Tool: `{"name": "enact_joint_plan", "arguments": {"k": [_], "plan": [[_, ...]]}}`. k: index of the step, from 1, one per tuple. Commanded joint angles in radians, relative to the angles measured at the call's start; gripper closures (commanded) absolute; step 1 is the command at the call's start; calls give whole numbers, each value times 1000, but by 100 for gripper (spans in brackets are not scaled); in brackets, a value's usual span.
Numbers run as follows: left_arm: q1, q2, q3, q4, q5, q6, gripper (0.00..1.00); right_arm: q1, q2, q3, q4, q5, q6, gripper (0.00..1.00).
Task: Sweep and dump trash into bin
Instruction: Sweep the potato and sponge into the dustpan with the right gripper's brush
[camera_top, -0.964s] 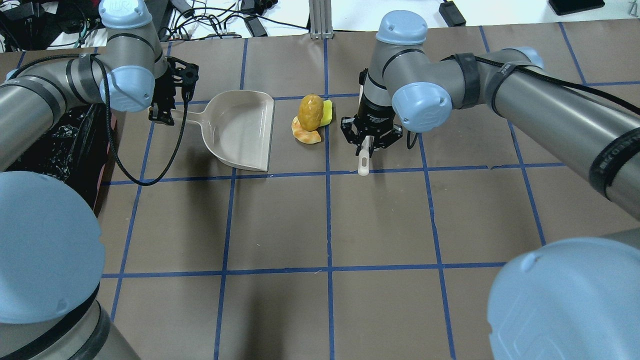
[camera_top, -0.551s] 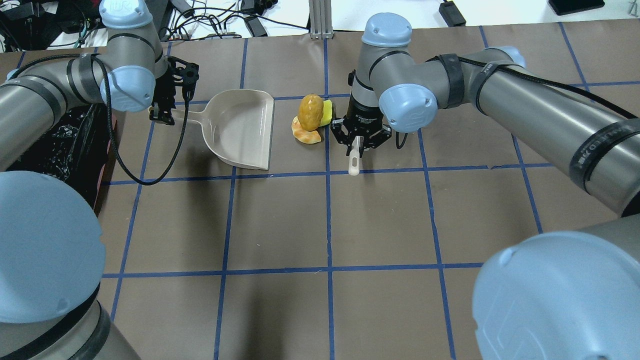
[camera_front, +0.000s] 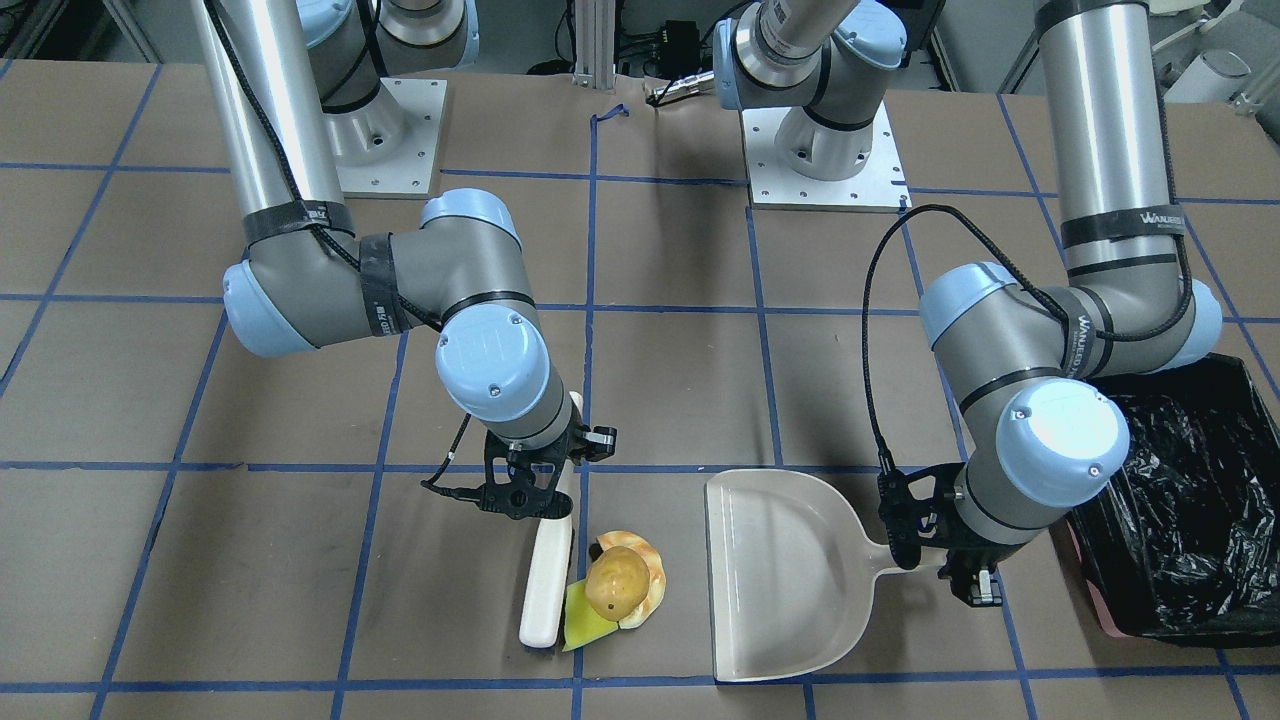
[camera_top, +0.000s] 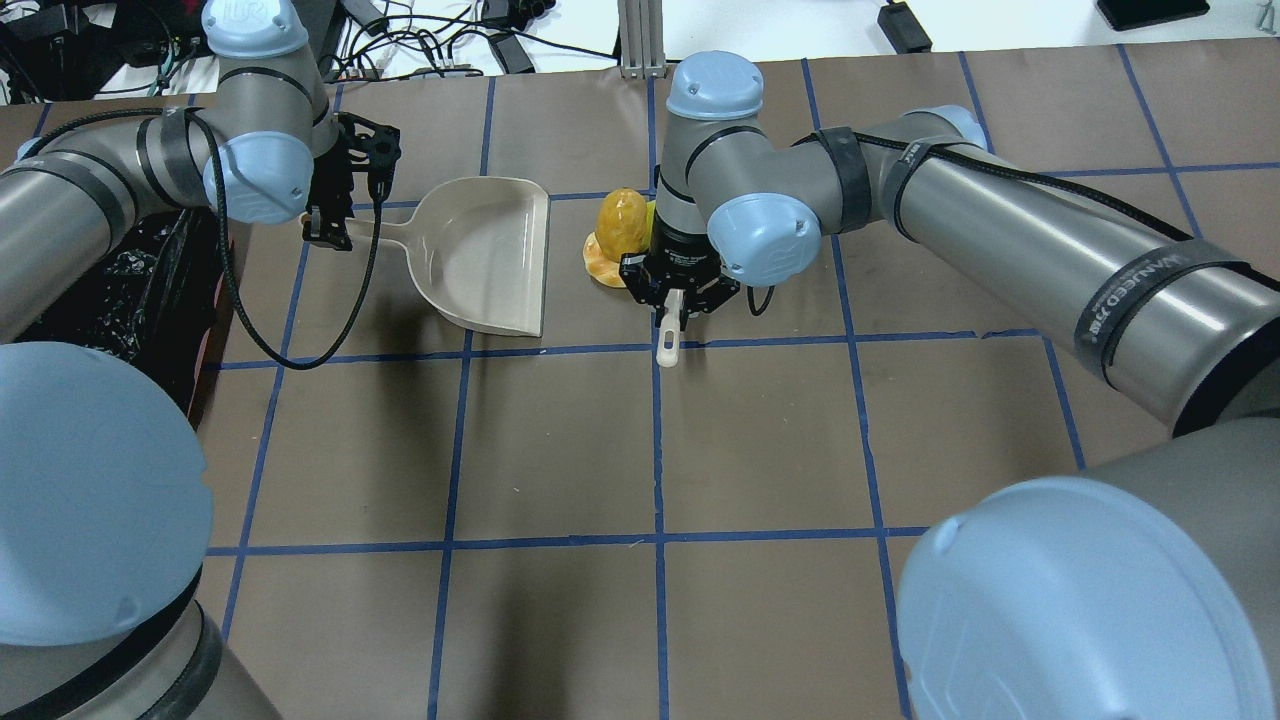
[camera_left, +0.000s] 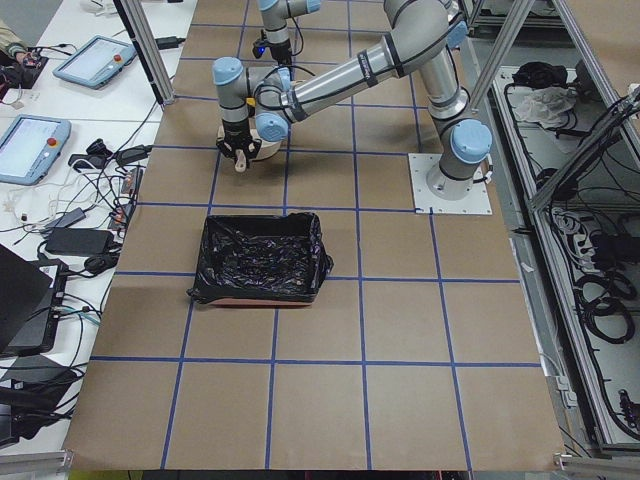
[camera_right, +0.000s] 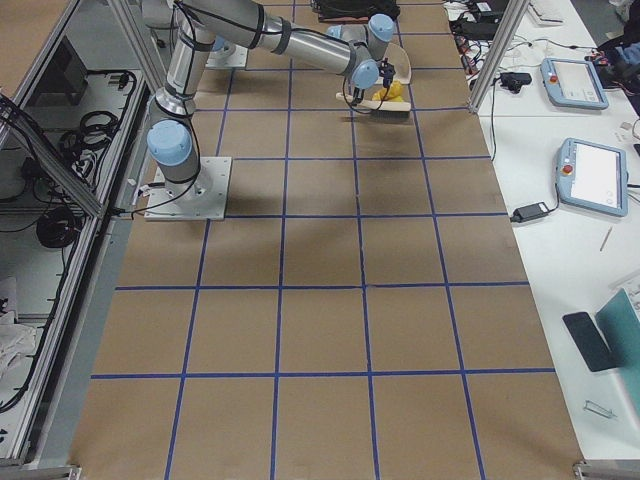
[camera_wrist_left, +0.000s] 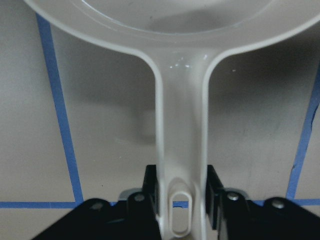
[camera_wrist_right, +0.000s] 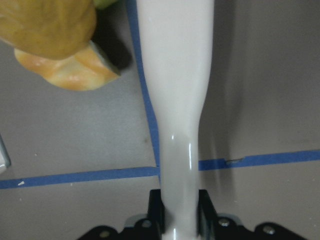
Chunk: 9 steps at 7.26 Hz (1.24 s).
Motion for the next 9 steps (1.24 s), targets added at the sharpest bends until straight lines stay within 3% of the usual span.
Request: {"name": "enact_joint_plan", "arguments": {"k": [1,9], "plan": [[-2,0,-2,0,0,0,77,34,32,-62,1,28,58,100],[-2,0,-2,-2,-3,0,77,146,145,-220,-68,180,319,100]]}}
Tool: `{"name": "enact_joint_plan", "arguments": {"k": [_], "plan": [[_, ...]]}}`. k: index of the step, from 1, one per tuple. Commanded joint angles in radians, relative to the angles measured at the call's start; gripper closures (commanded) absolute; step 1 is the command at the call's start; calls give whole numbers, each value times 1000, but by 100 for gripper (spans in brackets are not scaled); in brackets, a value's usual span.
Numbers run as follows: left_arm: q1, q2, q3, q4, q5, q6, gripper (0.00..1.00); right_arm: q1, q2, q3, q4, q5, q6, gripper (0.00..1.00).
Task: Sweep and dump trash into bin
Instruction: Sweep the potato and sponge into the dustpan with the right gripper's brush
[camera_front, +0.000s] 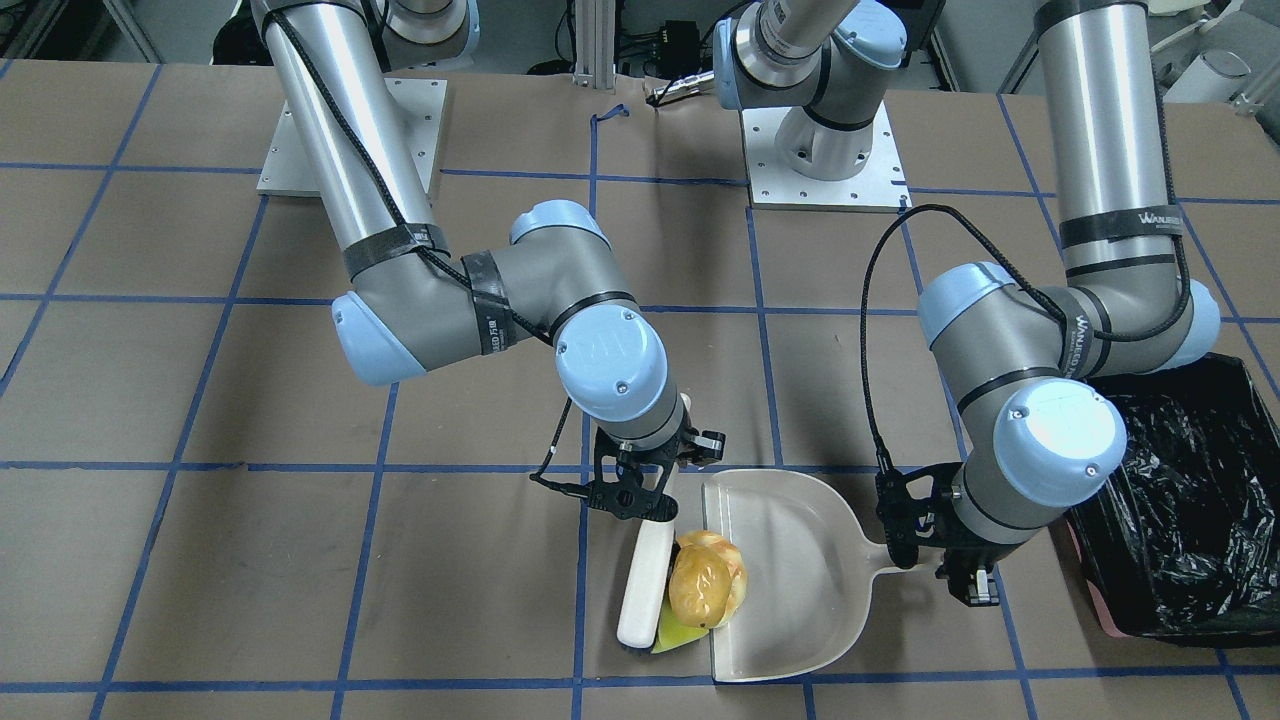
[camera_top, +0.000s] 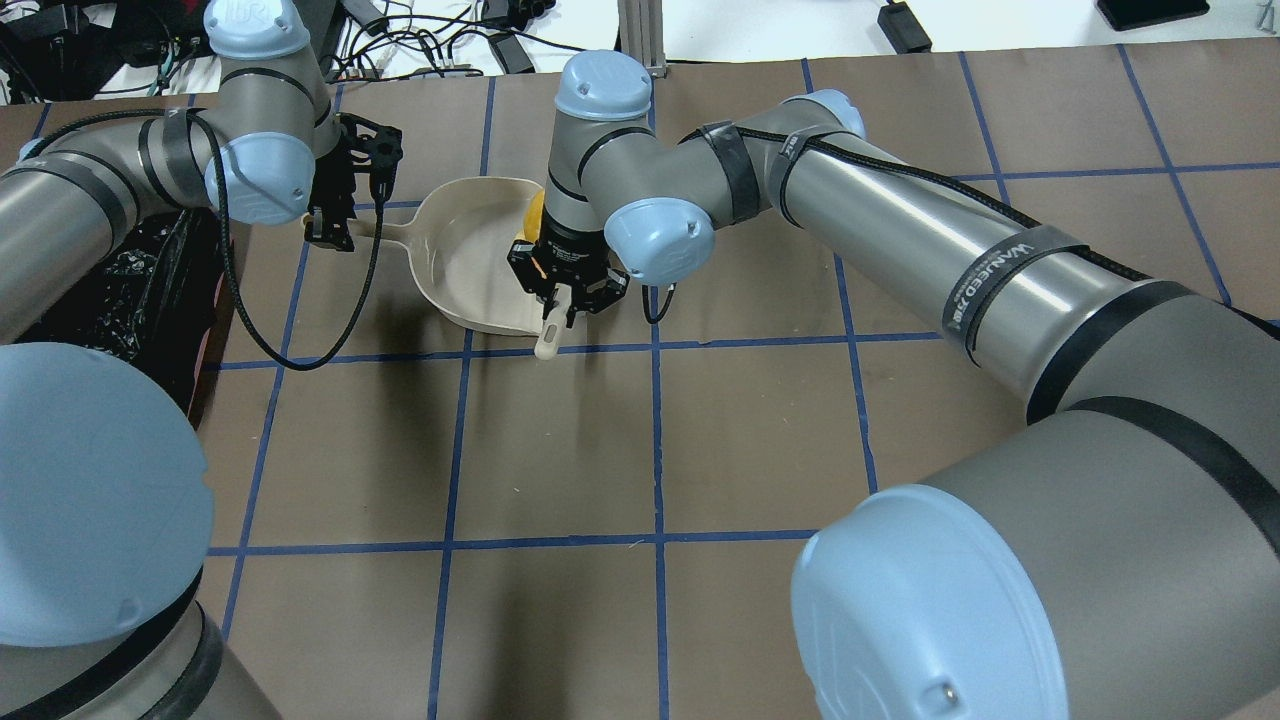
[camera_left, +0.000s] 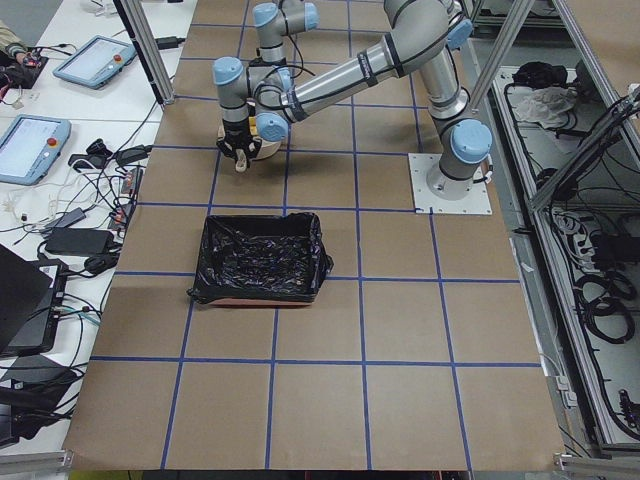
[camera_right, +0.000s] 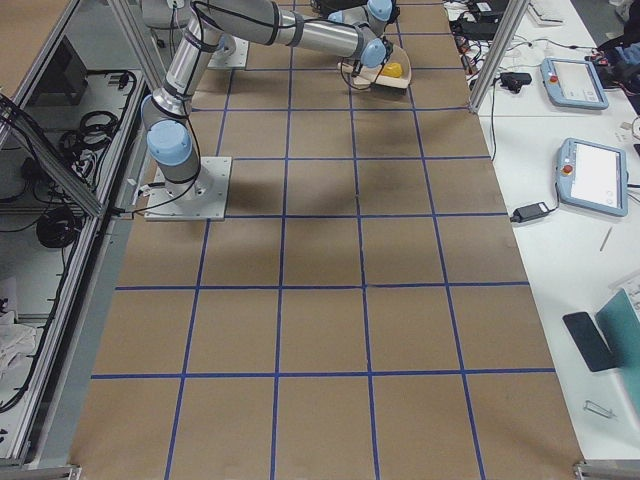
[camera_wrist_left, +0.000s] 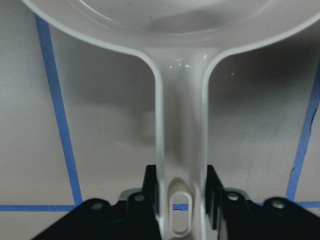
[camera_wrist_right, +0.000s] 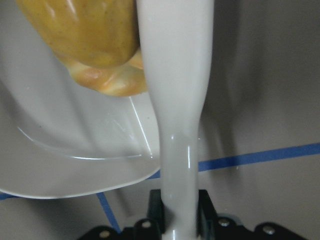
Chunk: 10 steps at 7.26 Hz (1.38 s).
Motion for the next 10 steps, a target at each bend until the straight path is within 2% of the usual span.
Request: {"name": "enact_joint_plan", "arguments": {"k": [1,6,8,10], "plan": [[0,0,0,0,-3,1,77,27,35,-42,-28,19,61,100],[3,6,-3,0,-25,-1,77,78,62,-103,-59,86,150,100],[3,6,-3,0,-25,-1,77,73,62,-93,-57,69,131,100],[3,6,-3,0,-25,-1,77,58,46,-90,-10,2,111,100]]}}
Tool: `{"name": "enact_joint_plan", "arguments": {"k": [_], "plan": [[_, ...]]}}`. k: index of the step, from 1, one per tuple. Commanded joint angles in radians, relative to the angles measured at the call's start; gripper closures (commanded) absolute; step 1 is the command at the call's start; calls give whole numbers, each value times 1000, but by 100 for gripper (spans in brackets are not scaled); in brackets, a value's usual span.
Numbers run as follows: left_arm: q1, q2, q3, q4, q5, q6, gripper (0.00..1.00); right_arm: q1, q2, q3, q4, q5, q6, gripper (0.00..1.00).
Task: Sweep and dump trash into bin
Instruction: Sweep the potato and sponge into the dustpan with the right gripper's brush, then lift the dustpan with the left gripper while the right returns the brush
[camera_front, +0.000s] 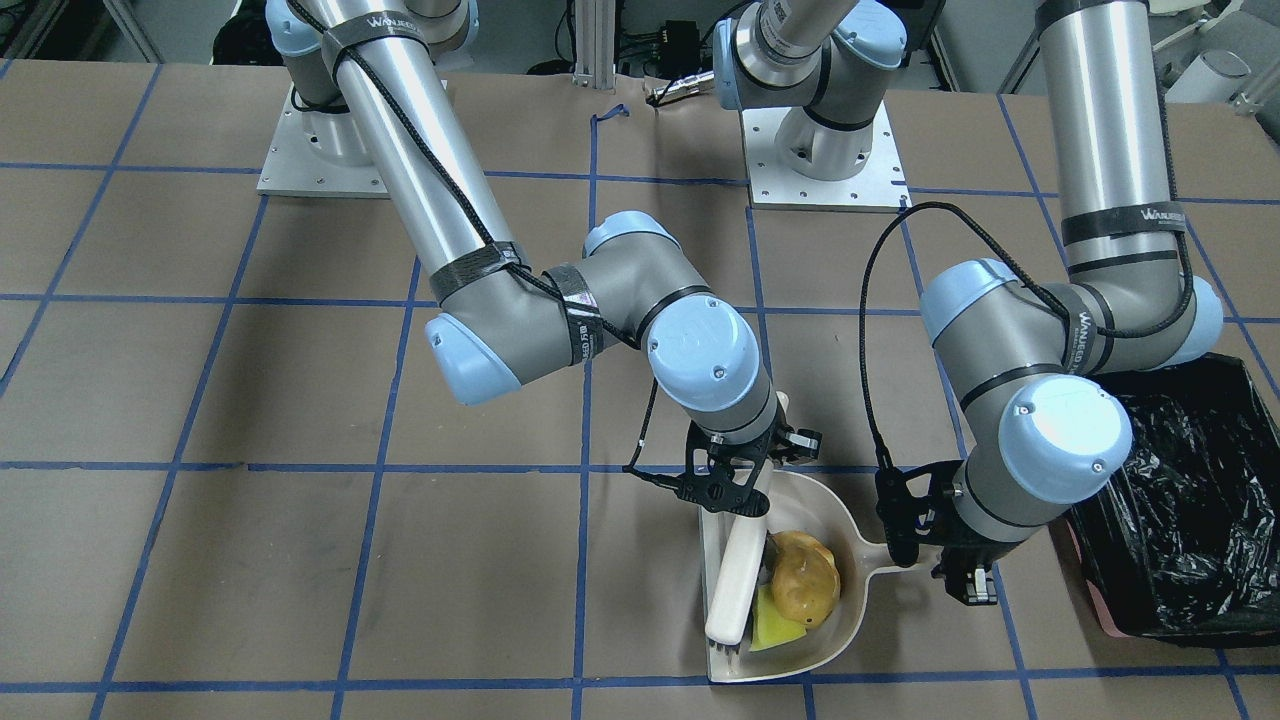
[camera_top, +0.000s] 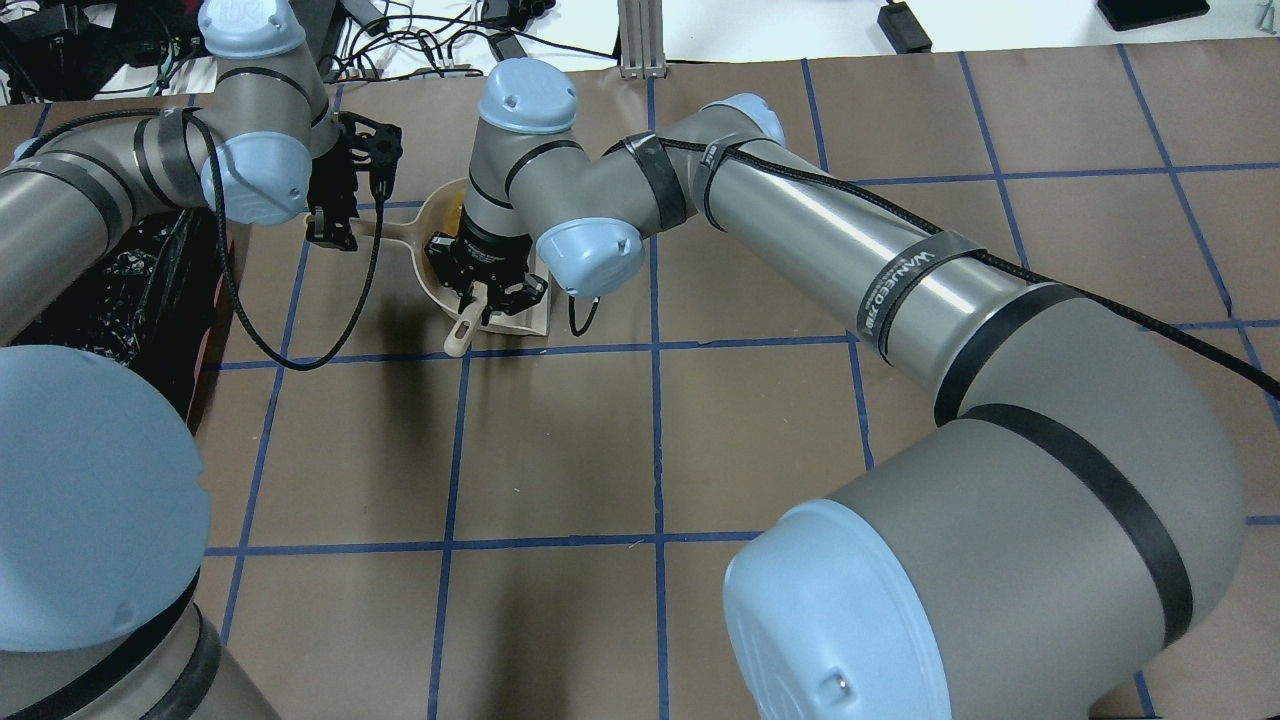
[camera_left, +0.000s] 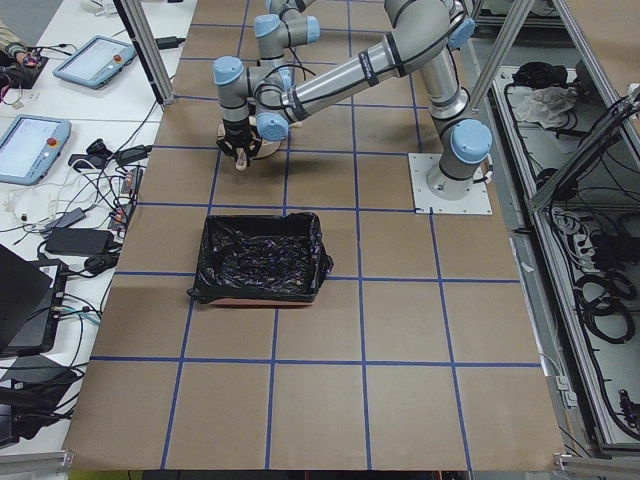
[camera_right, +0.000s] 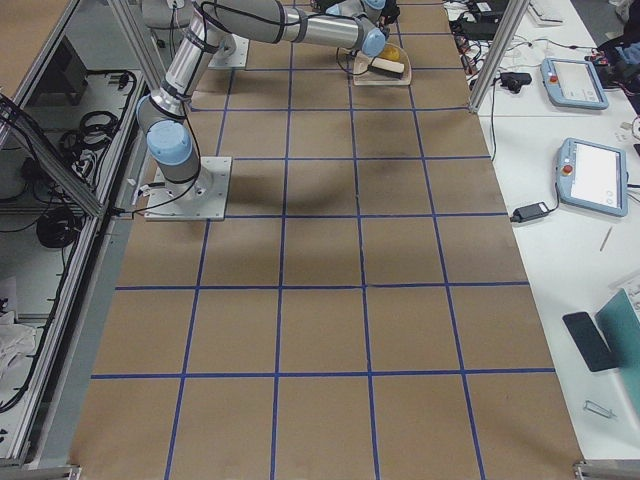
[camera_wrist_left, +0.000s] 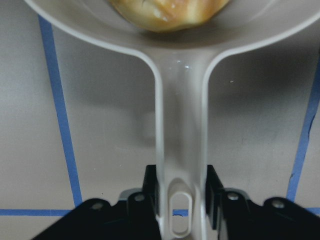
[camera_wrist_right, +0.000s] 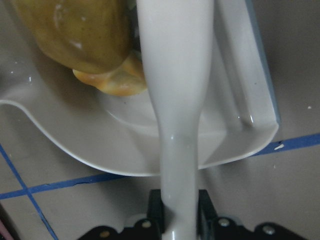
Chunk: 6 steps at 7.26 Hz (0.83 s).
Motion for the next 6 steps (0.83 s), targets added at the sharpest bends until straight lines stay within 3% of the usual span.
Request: {"name": "enact_joint_plan", "arguments": {"k": [1,4,6], "plan": [[0,3,-2,0,-3,0,77,-23,-22,2,67,-54,-29,100],[18,9,-3,0,-49,0,77,-81,-63,13,183,-100,-43,100],[22,22,-5,0,-52,2,77,-179,-143,20,335,-181,-218,100]]}}
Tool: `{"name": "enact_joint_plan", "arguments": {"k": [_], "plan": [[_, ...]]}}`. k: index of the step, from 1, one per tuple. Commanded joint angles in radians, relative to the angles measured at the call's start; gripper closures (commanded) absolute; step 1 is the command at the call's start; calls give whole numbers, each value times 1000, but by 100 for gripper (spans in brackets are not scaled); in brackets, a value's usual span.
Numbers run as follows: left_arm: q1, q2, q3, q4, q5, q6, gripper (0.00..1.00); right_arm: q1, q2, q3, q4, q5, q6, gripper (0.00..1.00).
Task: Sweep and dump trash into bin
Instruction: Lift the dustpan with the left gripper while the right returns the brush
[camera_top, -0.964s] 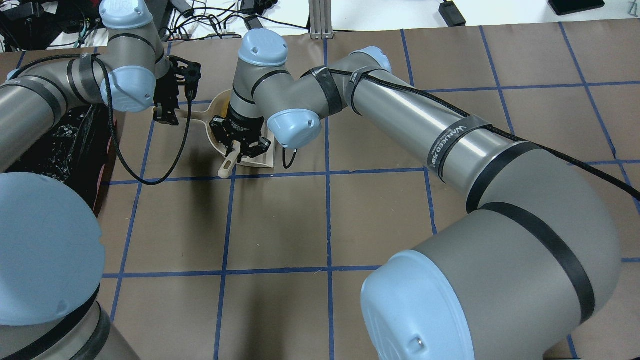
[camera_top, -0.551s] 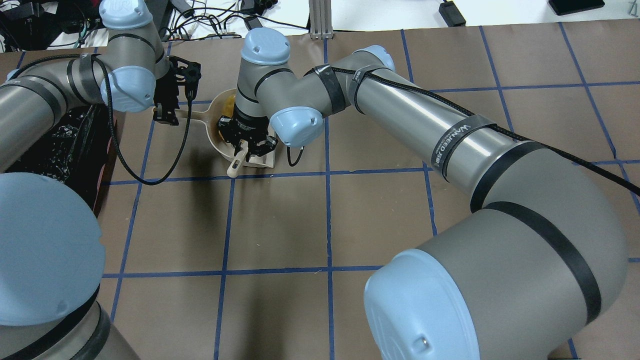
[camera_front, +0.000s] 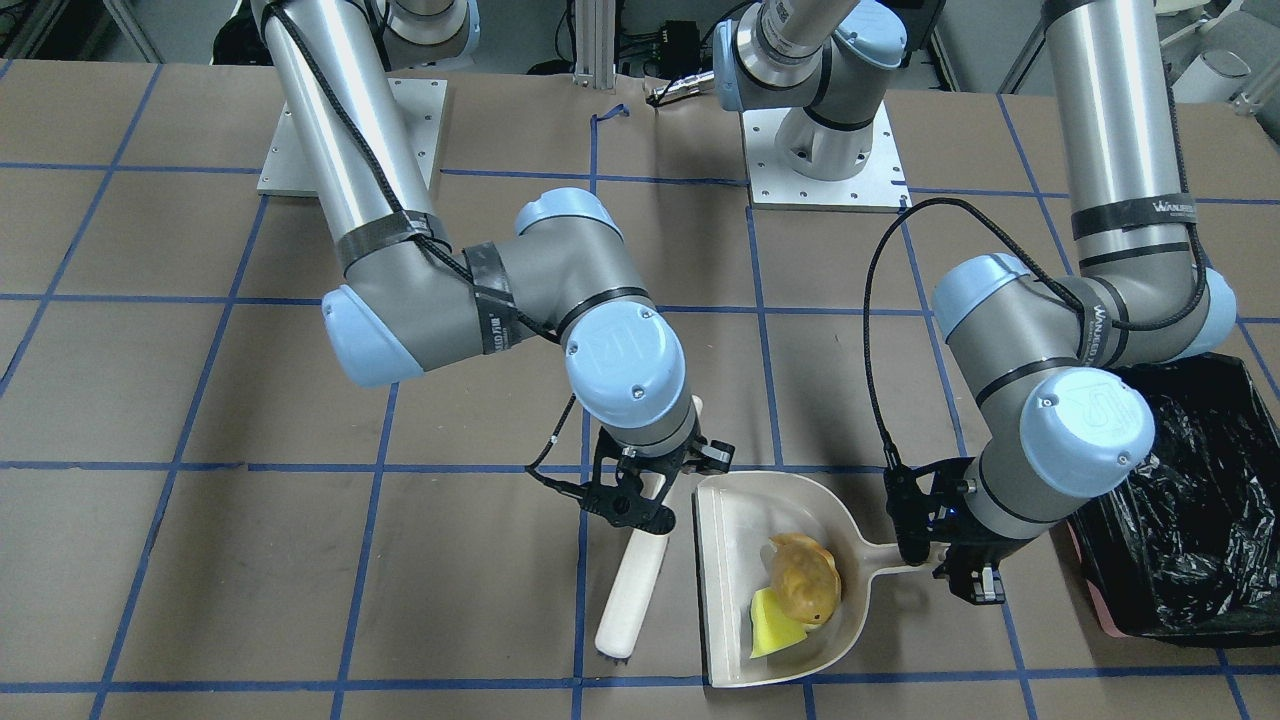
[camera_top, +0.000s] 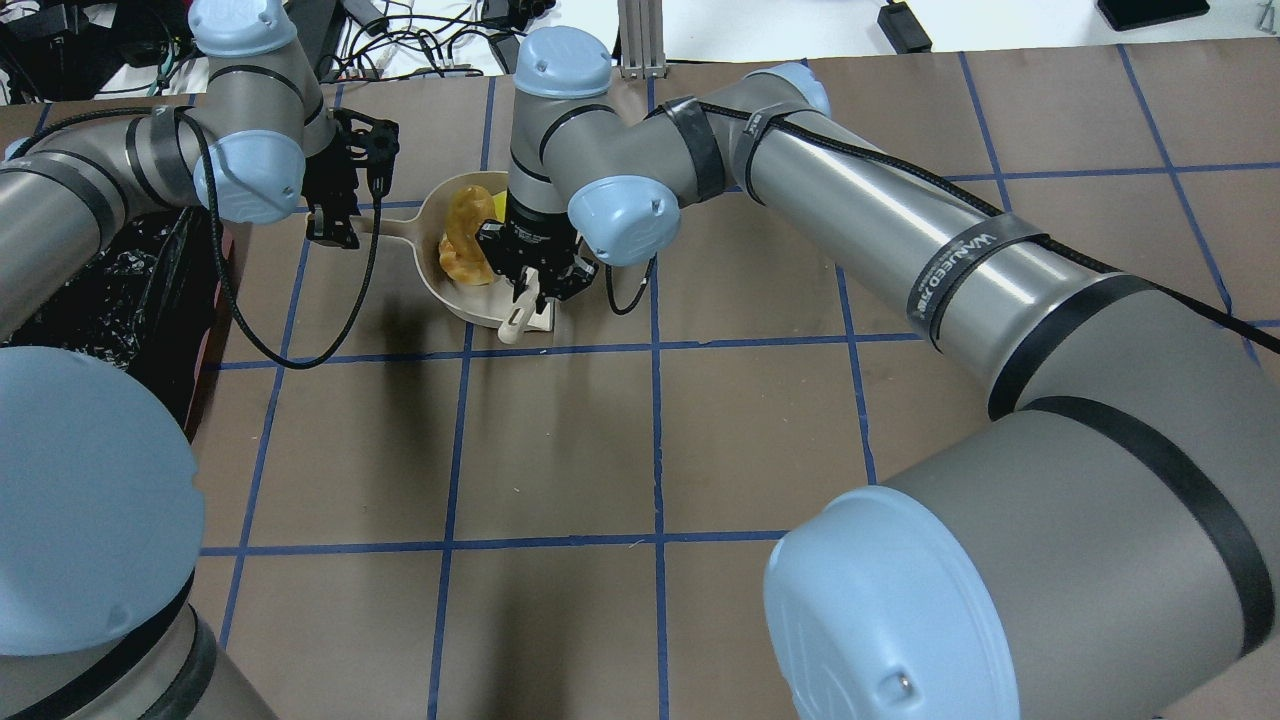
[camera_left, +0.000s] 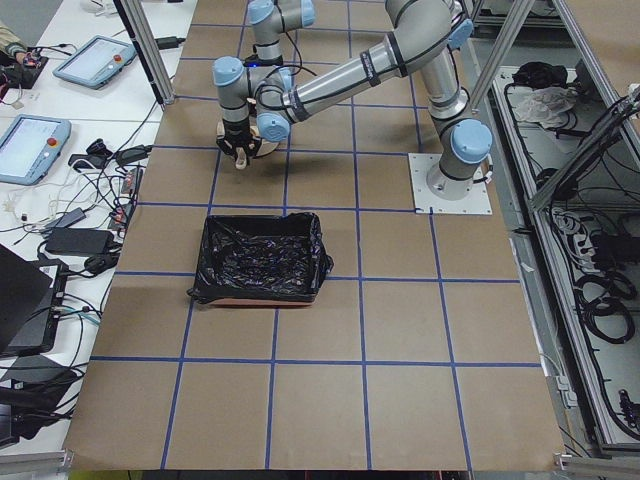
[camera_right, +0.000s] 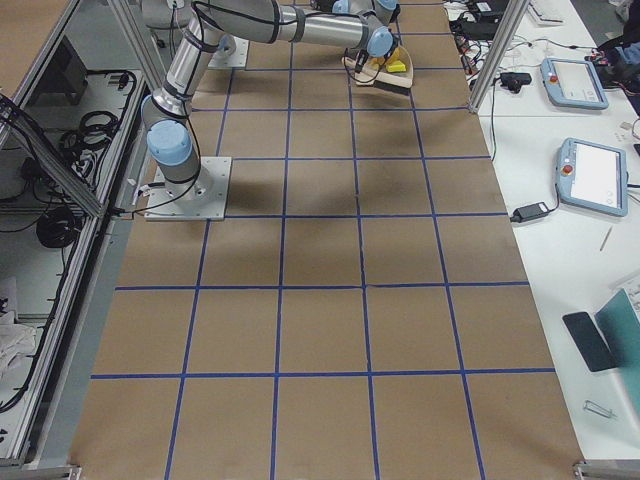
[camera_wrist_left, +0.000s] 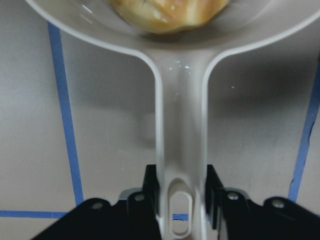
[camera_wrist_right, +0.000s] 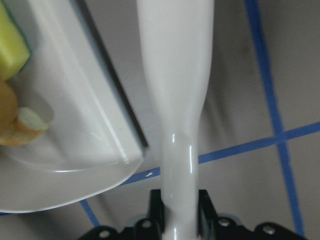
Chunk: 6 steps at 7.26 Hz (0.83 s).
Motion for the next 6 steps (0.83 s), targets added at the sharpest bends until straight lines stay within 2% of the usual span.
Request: {"name": "enact_joint_plan", "arguments": {"k": [1,3,4,5,6], "plan": [[14,17,-3,-1,-33,7,78,-123,-97,32,134,-84,-188,100],[76,28,8,-15,-103,17,78,-257,-200,127,159,-130,-368,100],[106,38,9,-23,-108,30,78,-320,-246,195,157,-173,-484,100],[126,43,28,-29,-116,33,78,-398,-283,245,154,-179,-587,100],[146,46,85,-117,-127,34,78,-474,-294,272,148,-179,-697,100]]}}
